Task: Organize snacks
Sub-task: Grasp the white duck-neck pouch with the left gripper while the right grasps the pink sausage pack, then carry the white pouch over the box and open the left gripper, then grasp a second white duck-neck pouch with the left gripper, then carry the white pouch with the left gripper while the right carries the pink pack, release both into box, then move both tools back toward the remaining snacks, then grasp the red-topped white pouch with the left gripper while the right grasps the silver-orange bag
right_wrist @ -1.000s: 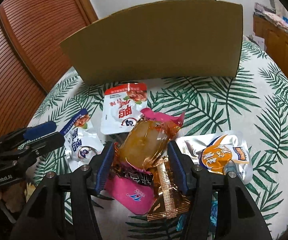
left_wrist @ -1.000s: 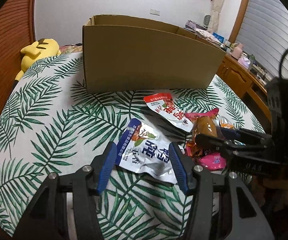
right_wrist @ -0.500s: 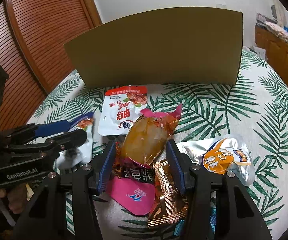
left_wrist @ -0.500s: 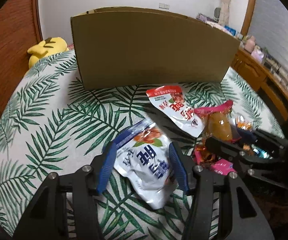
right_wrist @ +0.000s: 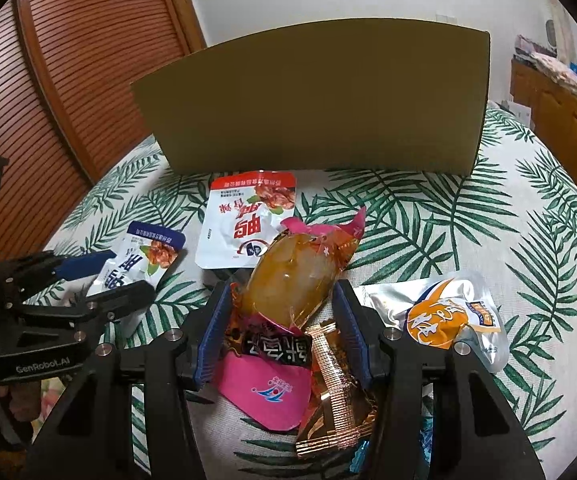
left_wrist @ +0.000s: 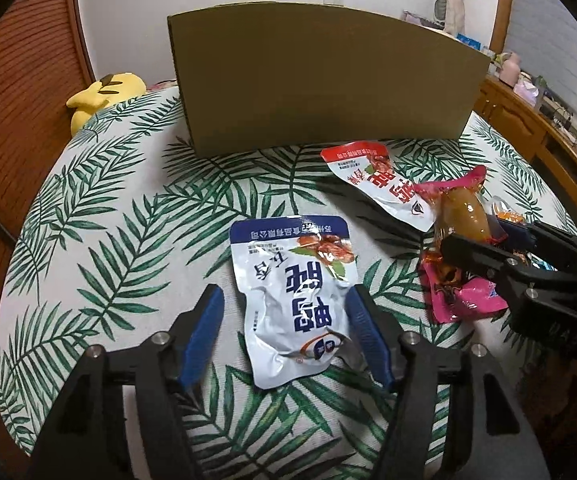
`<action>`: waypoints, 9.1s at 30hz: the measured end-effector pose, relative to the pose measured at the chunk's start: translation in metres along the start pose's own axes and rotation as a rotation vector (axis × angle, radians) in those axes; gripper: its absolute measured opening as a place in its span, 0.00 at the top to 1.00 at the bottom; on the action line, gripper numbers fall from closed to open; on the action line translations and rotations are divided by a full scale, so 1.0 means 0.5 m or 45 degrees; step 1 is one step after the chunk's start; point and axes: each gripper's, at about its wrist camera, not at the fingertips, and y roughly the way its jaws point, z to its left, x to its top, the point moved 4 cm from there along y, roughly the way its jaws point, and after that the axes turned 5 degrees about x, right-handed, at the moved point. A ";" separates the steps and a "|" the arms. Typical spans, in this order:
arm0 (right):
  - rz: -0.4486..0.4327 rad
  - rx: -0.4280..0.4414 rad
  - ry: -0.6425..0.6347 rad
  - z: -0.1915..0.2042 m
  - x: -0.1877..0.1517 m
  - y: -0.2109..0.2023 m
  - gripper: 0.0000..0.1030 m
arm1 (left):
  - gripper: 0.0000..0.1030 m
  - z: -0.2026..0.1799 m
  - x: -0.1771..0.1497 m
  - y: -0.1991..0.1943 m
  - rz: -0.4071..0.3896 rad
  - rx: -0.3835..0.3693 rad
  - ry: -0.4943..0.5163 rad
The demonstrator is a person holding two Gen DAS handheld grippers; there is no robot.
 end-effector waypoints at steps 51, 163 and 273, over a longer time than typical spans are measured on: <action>-0.079 0.060 -0.062 0.033 0.039 -0.073 0.59 | 0.67 0.028 0.010 -0.083 -0.164 -0.183 -0.047; -0.244 0.068 -0.116 -0.052 0.230 -0.136 0.58 | 0.66 -0.073 0.183 -0.042 -0.157 -0.432 0.301; 0.070 -0.095 0.184 -0.150 -0.025 -0.114 0.44 | 0.43 -0.168 0.099 0.063 0.023 -0.229 0.188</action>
